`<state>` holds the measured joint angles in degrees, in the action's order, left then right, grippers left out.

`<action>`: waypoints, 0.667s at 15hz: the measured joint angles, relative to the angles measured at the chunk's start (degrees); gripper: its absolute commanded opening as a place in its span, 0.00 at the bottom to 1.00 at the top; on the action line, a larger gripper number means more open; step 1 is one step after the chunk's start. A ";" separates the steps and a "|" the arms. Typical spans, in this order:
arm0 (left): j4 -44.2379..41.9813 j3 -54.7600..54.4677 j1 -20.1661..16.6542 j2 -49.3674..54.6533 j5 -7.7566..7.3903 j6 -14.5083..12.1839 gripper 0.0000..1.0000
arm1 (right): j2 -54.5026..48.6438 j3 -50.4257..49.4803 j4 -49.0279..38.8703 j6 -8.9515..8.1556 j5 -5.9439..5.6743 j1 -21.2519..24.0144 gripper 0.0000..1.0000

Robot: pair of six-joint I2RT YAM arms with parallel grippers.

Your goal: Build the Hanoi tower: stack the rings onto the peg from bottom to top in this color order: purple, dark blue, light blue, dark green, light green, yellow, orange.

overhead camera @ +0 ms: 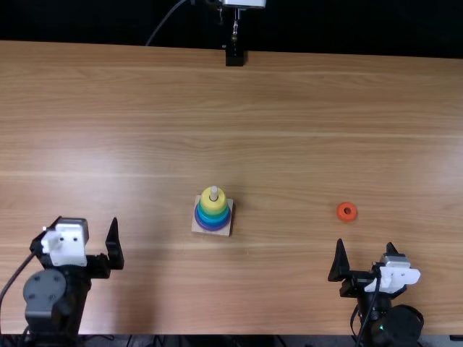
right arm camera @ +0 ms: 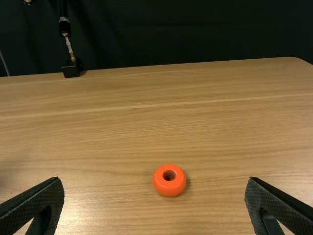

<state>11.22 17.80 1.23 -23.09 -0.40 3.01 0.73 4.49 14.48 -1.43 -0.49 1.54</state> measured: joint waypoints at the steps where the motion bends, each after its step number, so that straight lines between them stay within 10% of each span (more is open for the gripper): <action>1: -1.49 -2.97 -0.15 3.76 0.00 -0.02 1.00 | 0.00 0.02 0.04 0.00 0.02 0.00 1.00; 10: -0.39 -14.38 0.72 22.12 1.14 -0.83 1.00 | 0.00 0.07 0.17 0.00 -0.04 0.00 1.00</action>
<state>10.83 3.42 1.96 -0.97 0.73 2.17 0.73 4.56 14.66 -1.43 -0.54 1.54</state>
